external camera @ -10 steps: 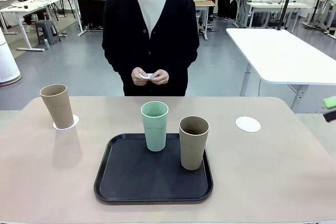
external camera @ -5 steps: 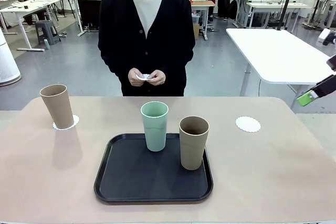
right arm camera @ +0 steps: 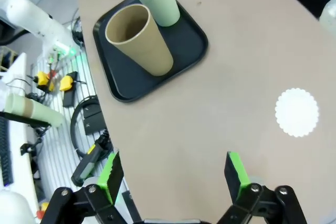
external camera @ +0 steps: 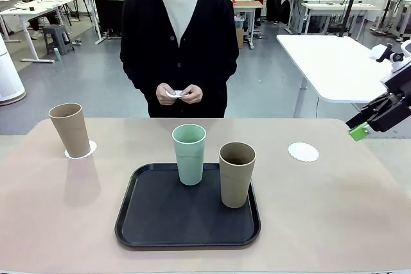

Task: Place coasters on the table and set cups on them.
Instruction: Take one Reusable plastic cup from the Flat Tray and place it on a coaster set by the human.

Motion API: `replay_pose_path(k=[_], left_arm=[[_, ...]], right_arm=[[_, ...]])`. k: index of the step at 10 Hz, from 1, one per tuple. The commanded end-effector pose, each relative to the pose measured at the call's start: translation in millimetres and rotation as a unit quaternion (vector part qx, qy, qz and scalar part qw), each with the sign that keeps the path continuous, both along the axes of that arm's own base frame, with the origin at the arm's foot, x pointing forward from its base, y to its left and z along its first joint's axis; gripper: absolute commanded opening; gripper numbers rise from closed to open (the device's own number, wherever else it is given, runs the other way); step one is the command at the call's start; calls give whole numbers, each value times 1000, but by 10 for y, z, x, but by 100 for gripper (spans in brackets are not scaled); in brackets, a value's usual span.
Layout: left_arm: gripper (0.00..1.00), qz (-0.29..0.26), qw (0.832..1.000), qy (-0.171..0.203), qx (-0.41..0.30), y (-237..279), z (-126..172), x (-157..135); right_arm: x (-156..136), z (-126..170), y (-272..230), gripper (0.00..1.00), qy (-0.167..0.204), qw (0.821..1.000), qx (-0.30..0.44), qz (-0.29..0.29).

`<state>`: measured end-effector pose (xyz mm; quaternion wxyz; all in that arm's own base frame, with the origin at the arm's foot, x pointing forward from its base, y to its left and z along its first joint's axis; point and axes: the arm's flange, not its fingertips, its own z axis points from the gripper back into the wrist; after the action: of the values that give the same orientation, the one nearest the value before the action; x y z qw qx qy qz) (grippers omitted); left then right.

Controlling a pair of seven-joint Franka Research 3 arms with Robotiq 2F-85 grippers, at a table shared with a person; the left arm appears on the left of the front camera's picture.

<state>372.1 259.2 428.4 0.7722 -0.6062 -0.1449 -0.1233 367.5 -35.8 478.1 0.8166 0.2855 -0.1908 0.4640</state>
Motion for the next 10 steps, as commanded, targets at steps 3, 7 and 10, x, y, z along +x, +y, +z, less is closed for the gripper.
replay_pose_path(k=[3,7,10], left_arm=[[100,2,1000,-1,1,16,10,-8],[100,2,1000,-1,1,16,10,-8],[100,2,1000,-1,1,16,10,-8]], right_arm=[[29,53,-6,100,1,1000,0,-2],[-14,-41,-59,100,-121,983,29,134],[132,-423,318,100,-200,953,65,217]])
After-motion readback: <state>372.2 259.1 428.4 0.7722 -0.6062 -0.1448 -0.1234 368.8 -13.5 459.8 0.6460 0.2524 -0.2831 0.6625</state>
